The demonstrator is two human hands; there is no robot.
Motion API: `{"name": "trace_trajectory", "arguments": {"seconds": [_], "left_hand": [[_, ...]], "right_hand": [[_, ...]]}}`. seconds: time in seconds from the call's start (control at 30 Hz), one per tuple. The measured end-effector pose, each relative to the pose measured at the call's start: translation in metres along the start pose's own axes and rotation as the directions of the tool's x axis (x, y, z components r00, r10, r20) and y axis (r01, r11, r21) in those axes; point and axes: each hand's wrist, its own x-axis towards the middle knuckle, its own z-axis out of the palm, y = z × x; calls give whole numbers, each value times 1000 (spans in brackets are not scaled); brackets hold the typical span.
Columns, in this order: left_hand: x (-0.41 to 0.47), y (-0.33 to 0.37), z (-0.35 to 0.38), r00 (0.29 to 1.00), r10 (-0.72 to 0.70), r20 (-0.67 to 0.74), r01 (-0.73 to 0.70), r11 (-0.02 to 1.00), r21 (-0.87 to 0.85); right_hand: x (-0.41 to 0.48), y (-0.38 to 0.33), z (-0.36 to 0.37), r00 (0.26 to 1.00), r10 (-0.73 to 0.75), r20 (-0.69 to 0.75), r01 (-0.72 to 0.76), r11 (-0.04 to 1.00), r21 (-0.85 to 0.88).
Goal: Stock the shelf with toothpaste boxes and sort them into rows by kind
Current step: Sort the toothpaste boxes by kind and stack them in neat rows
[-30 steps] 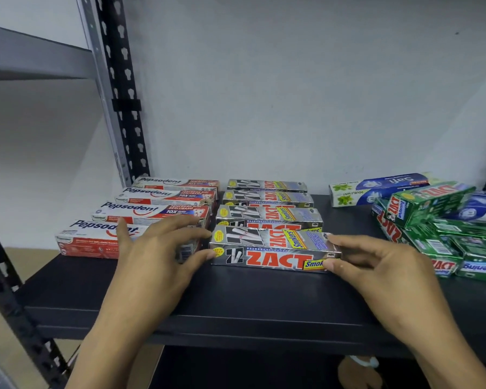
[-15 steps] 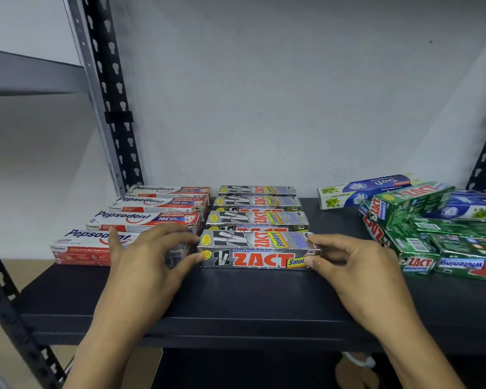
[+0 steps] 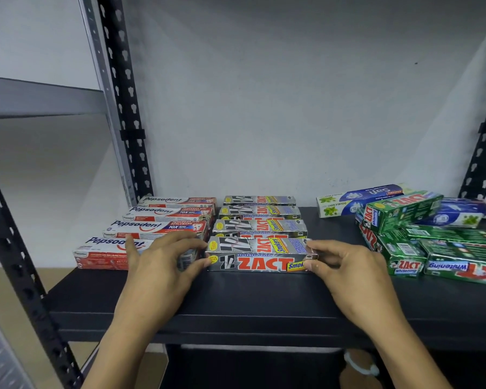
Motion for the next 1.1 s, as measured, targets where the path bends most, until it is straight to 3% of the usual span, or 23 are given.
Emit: {"name": "trace_trajectory", "arguments": {"seconds": [0.23,0.37,0.5,0.63,0.8,0.9,1.1], "left_hand": [[0,-1,1,1000,3,-22,-3,1000,-21],[1,-6,-7,997,-34,-73,23,987,-156],[28,-8,-20,995,-42,-93,34,995,-91],[70,5,-21,996,-46,77,37,993,115],[99,14,-7,935,13,354,-103,966,236],[102,12,1,924,27,382,-125,964,233],[99,7,10,951,37,308,-109,969,223]], "right_hand": [[0,6,0,1000,-18,16,18,999,36],[18,13,-8,998,47,51,-59,959,277],[63,13,-19,997,37,64,-50,975,218],[94,11,-12,975,48,217,-101,965,241],[95,27,-1,940,77,333,-206,905,371],[95,27,-2,922,71,381,-235,885,402],[95,30,3,926,73,370,-241,869,433]]}}
